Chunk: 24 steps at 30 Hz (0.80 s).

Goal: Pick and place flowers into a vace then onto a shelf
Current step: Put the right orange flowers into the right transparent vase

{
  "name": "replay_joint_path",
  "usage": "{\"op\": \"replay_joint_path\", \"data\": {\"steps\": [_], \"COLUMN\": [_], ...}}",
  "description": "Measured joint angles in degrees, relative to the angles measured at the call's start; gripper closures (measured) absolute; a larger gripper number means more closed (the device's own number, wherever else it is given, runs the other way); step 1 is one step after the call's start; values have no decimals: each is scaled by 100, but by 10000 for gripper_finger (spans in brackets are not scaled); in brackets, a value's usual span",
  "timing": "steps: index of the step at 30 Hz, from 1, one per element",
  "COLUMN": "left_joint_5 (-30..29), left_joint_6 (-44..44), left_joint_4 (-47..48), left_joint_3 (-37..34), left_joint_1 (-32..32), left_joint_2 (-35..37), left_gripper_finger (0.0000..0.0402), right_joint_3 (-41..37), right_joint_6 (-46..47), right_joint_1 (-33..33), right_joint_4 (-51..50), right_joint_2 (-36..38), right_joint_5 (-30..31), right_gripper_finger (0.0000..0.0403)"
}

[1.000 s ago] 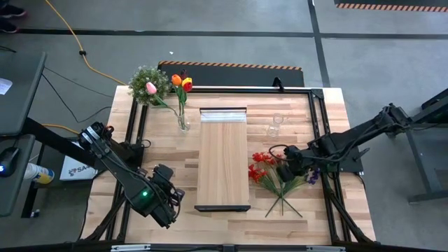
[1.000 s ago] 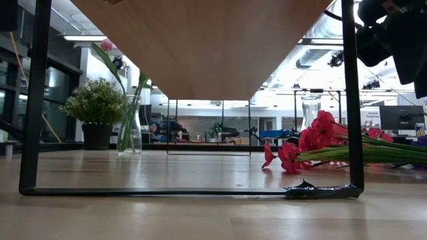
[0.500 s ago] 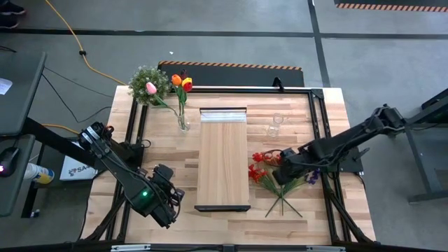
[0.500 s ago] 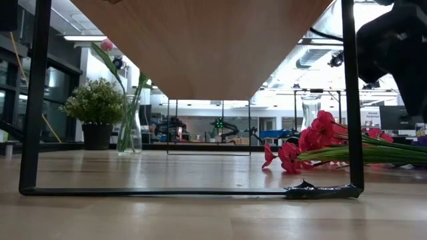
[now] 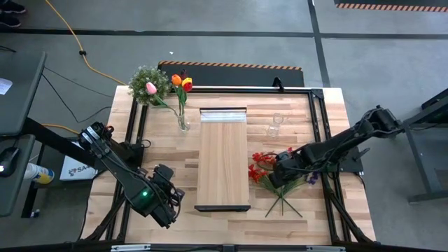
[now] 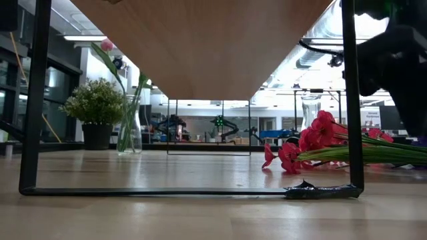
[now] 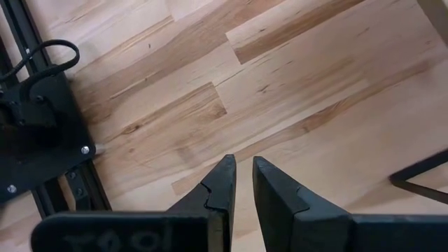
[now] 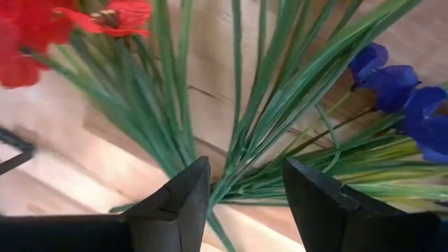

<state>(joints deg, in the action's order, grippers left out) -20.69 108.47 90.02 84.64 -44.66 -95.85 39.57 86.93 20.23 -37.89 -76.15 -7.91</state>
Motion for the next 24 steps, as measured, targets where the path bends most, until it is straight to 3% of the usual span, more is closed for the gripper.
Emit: {"op": "replay_joint_path", "data": {"steps": [24], "left_joint_5": [2], "left_joint_6": [-23], "left_joint_4": [0], "left_joint_3": [0], "left_joint_1": [0], "left_joint_2": [0], "left_gripper_finger": [316], "right_joint_3": [0], "right_joint_6": [-244], "right_joint_1": [0], "right_joint_4": [306], "right_joint_2": [-565], "right_joint_5": [57], "right_gripper_finger": [253]}}
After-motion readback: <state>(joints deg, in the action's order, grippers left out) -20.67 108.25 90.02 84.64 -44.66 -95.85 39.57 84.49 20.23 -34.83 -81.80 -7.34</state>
